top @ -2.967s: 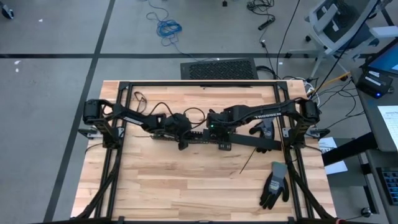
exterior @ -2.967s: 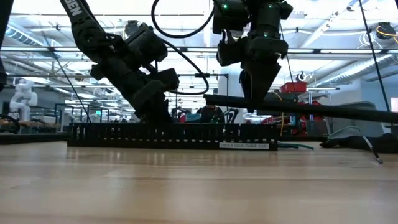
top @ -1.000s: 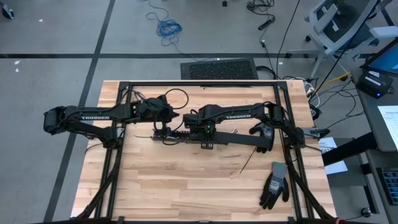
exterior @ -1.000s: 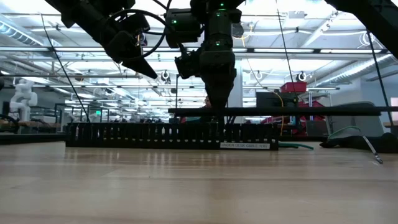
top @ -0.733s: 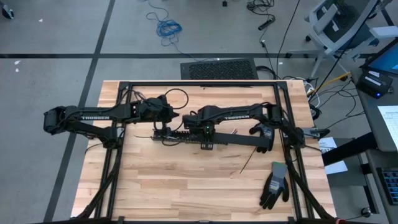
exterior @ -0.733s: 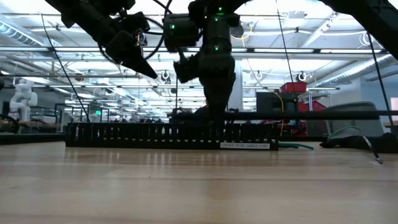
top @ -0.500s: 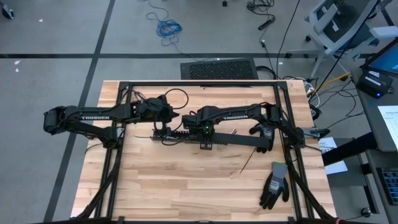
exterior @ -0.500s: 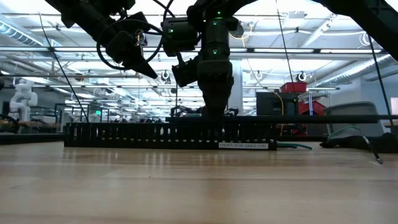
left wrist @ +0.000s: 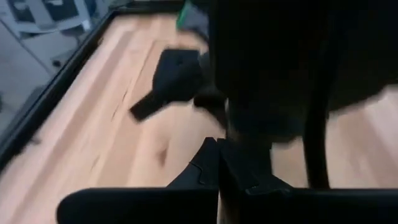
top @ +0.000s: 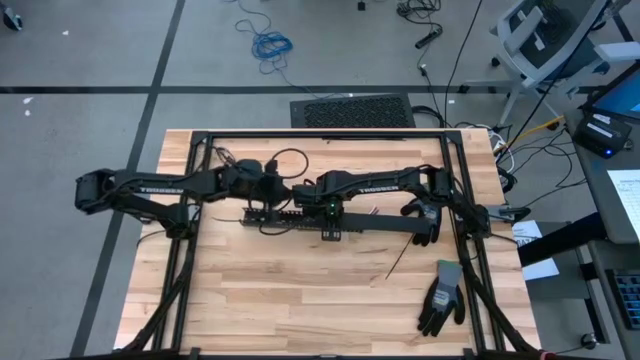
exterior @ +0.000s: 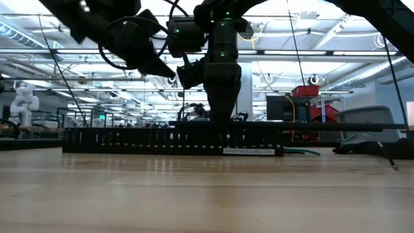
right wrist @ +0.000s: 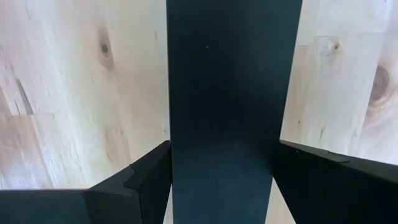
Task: Ziptie cables
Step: Close the black cable duct cover
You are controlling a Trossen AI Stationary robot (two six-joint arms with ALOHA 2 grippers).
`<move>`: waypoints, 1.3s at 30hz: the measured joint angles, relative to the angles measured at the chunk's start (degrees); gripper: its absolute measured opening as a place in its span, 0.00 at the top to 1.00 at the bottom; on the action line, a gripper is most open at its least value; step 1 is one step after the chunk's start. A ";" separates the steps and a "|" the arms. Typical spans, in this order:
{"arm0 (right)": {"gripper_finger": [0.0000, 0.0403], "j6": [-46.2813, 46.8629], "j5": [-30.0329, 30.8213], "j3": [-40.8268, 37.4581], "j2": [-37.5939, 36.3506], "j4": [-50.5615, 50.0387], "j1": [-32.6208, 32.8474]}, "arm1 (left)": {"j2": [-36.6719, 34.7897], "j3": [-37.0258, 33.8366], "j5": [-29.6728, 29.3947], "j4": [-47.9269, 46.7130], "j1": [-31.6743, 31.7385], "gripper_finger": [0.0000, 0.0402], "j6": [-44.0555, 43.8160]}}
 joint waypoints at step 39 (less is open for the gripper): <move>0.44 0.11 -0.15 -0.09 0.22 0.47 0.02 | 25.35 -9.45 -4.23 39.26 -8.46 1.00 -15.03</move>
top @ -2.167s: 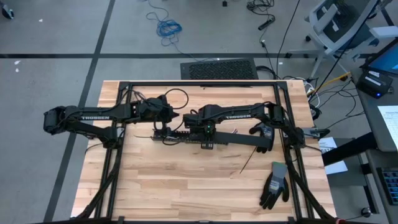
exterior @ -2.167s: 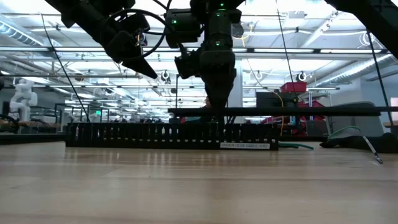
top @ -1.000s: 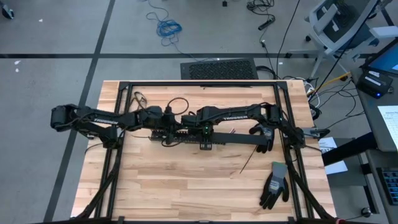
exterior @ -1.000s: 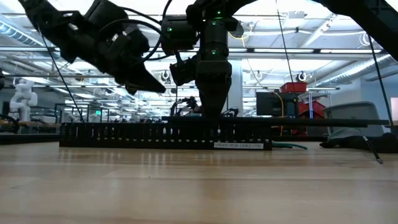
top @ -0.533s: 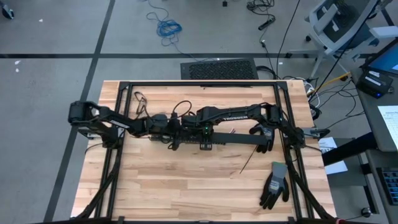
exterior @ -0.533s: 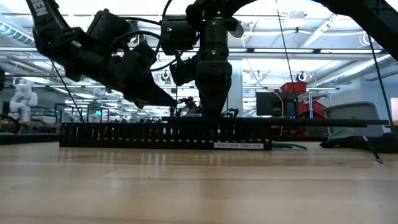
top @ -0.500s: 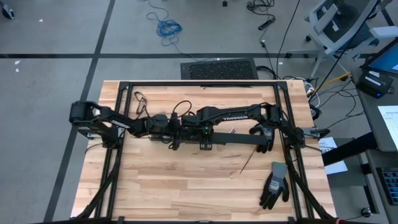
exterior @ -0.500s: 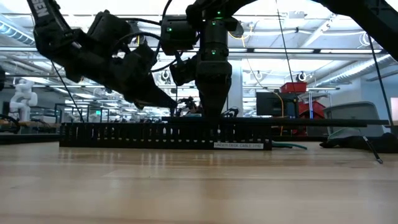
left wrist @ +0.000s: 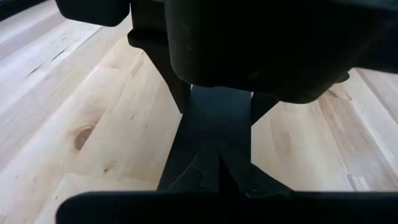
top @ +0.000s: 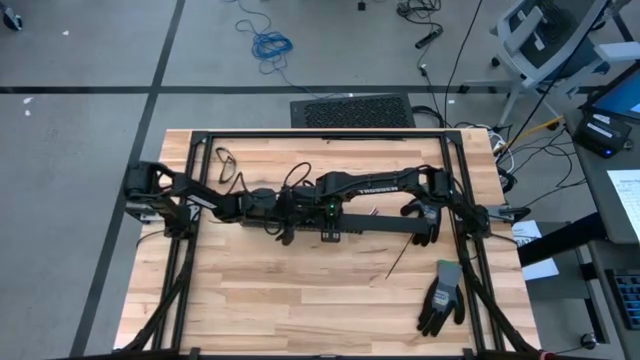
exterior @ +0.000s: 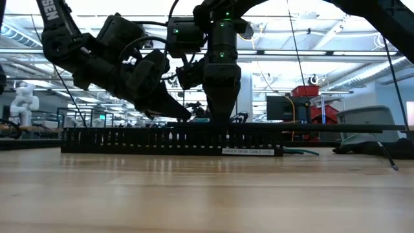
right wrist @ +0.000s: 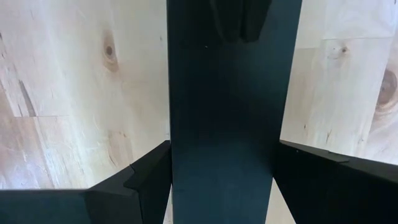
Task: Ziptie cables
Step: Close the black cable duct cover
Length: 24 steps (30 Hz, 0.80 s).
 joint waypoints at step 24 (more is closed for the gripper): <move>0.44 1.21 0.20 -0.02 0.09 -0.19 -0.04 | 5.01 0.34 -1.03 1.09 -0.14 1.00 4.82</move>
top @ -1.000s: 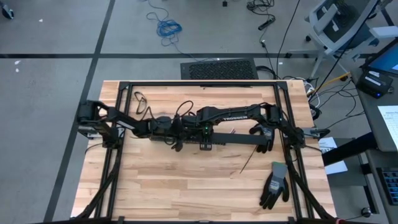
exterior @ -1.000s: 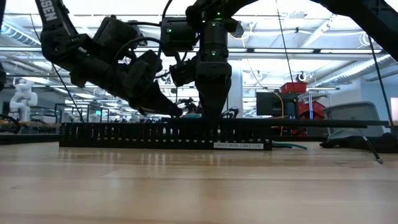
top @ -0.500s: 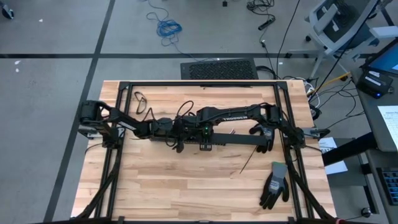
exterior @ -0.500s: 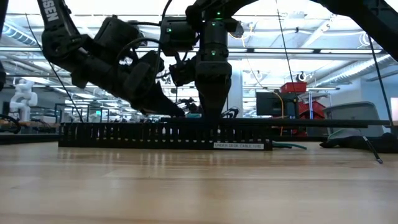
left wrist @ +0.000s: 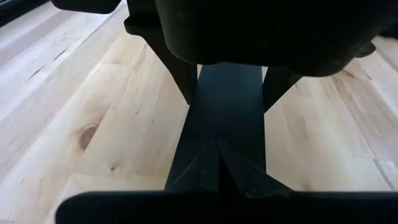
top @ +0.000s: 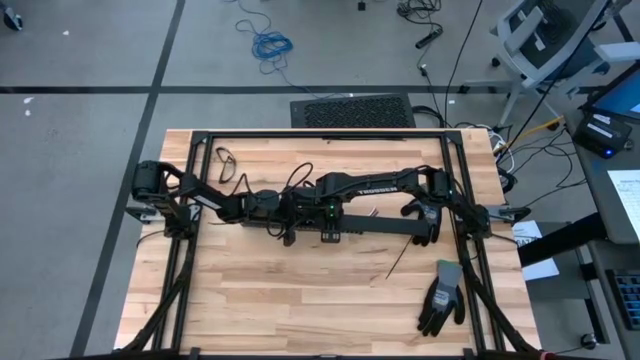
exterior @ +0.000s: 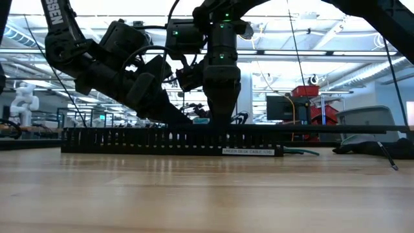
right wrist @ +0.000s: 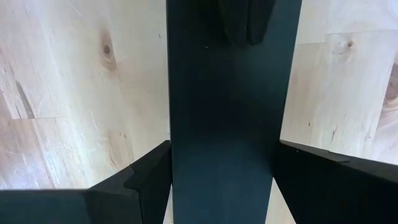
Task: Ziptie cables
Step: Close the black cable duct cover
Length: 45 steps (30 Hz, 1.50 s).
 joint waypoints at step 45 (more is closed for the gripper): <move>0.33 -7.36 -0.22 5.55 -0.13 -15.65 -2.42 | 0.11 -0.17 -4.46 -0.61 0.05 1.00 0.09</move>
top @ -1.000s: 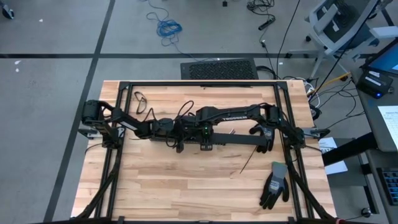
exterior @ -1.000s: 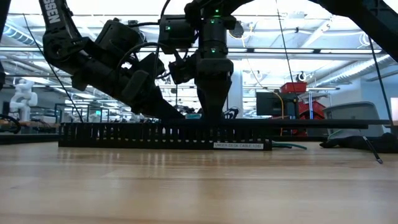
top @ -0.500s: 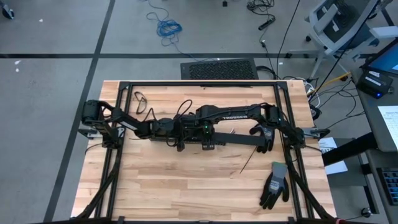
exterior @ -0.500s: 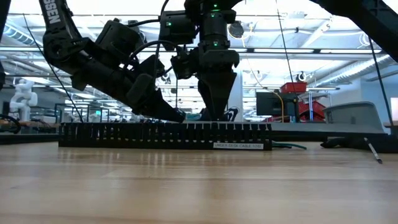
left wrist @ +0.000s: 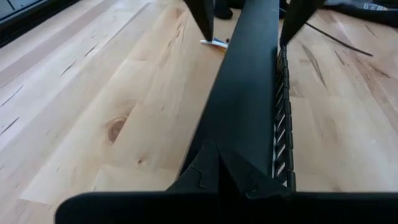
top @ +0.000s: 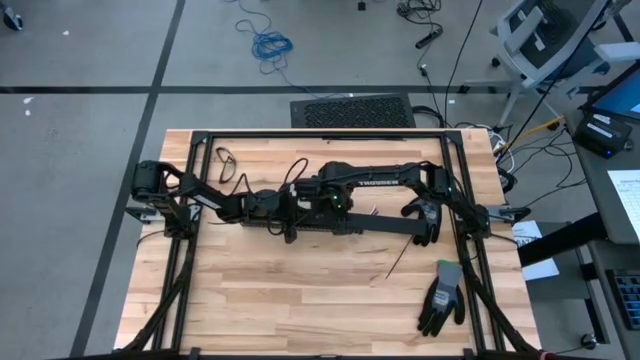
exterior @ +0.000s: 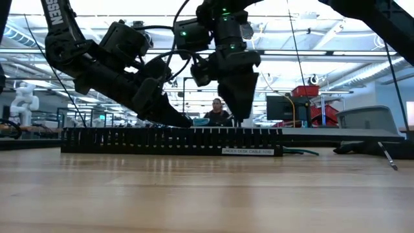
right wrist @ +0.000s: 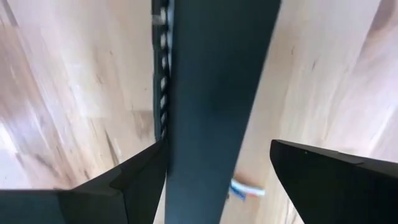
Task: Ziptie cables
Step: Close the black cable duct cover
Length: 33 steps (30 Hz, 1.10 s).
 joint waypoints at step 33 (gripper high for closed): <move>0.32 19.61 10.42 -34.03 -23.69 15.48 8.36 | -0.10 3.08 -3.21 4.29 -0.09 1.00 -0.20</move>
